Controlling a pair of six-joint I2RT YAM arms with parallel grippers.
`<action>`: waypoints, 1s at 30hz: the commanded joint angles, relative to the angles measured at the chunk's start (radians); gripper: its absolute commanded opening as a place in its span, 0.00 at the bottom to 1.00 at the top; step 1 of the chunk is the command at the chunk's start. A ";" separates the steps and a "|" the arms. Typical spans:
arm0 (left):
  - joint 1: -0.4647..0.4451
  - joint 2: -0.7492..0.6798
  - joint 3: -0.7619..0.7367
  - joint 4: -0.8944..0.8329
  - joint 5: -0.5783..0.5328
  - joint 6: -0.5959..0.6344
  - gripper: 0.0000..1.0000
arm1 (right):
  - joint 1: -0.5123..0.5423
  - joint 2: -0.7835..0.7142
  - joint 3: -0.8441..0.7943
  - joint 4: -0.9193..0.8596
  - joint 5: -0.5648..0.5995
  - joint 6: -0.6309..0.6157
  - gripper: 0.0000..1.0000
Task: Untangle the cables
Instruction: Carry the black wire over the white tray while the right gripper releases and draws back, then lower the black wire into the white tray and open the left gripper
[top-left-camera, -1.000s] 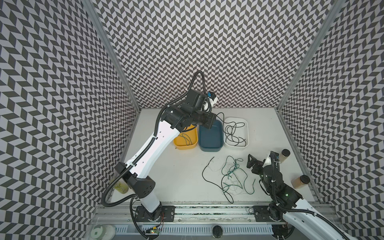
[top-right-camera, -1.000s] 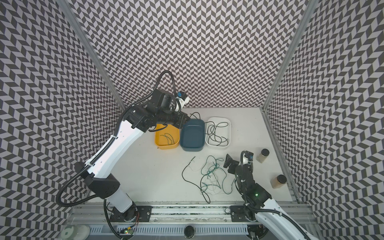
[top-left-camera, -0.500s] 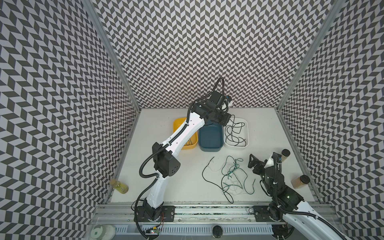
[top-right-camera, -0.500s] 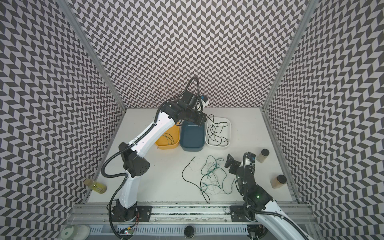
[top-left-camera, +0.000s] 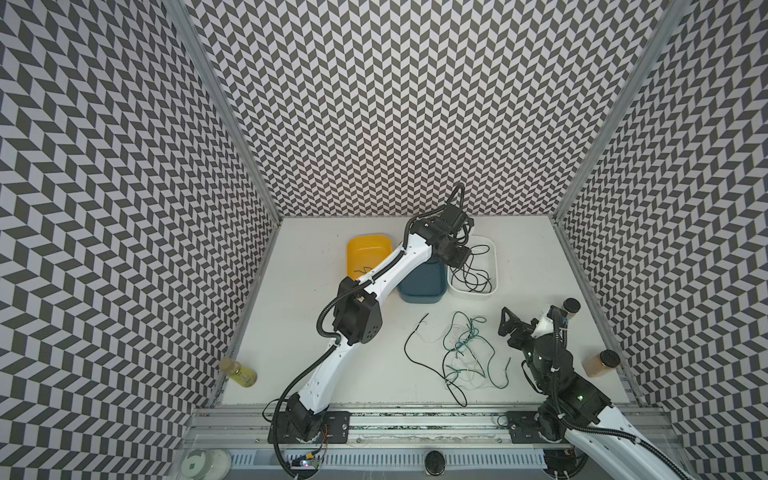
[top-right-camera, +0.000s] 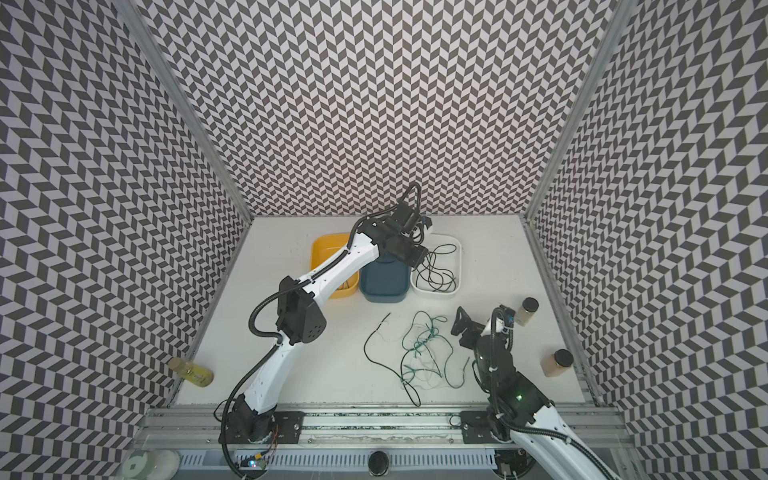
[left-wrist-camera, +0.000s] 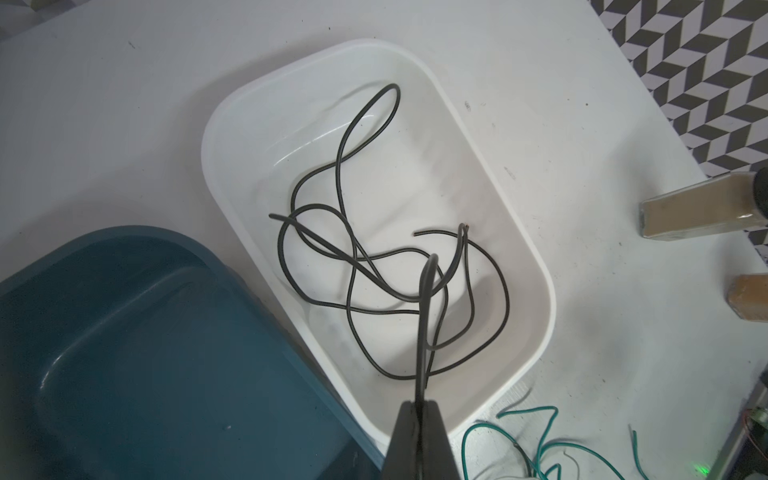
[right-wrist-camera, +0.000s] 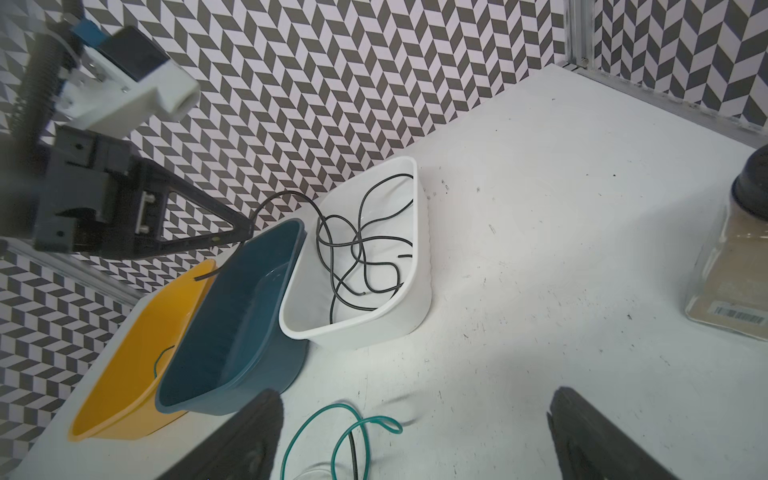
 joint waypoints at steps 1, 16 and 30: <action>-0.011 0.016 0.021 0.012 -0.021 0.019 0.00 | -0.004 -0.010 -0.008 0.018 0.013 0.013 1.00; -0.056 0.127 0.050 0.009 -0.045 0.028 0.00 | -0.004 0.007 -0.012 0.041 -0.003 0.004 1.00; -0.056 0.129 0.063 0.010 -0.085 0.041 0.24 | -0.005 0.034 -0.014 0.068 -0.023 -0.003 1.00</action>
